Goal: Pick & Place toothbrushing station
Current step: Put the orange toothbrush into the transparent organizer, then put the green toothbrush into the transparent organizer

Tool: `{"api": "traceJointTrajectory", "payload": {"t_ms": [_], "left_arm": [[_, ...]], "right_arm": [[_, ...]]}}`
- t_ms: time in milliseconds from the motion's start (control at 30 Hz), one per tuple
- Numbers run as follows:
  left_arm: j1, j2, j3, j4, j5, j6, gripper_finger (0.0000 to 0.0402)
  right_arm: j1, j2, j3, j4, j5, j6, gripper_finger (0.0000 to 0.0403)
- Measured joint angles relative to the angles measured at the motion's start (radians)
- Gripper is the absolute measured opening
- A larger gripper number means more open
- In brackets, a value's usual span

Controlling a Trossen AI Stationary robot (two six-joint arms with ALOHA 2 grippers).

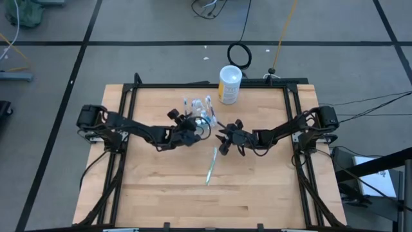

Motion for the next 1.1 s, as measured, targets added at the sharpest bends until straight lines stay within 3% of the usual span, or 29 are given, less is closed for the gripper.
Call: {"api": "traceJointTrajectory", "payload": {"t_ms": [133, 233, 367, 533, 700, 833, 967, 1100], "left_arm": [[-0.037, 0.0, 0.103, -0.144, -0.096, -0.033, 0.0164], [-0.047, 0.0, 0.193, -0.331, -0.112, -0.127, 0.0173], [-0.048, 0.0, 0.307, -0.667, -0.078, -0.313, 0.0176], [-0.049, 0.0, 0.41, -1.091, -0.083, -0.508, 0.0166], [-0.05, 0.0, 0.455, -1.413, -0.144, -0.764, 0.0159], [-0.063, -0.05, 0.454, -1.622, -0.225, -1.042, 0.0162], [-0.08, -0.193, 0.412, -1.572, -0.232, -1.013, 0.0161], [-0.112, -0.321, 0.365, -1.56, -0.192, -0.981, 0.0146]], "right_arm": [[0.022, 0.0, 0.0, -0.011, -0.037, 0.048, 0.013], [0.045, 0.0, 0.0, 0.016, -0.108, 0.065, 0.013], [0.075, -0.001, 0.0, 0.056, -0.213, 0.133, 0.013], [0.134, -0.016, 0.061, 0.018, -0.417, 0.284, 0.013], [0.2, -0.017, 0.219, -0.043, -0.415, 0.205, 0.013], [0.243, -0.018, 0.391, -0.398, -0.343, 0.142, 0.013], [0.255, -0.018, 0.476, -0.678, -0.157, 0.208, 0.013], [0.23, -0.017, 0.449, -0.799, -0.128, 0.451, 0.013]]}}
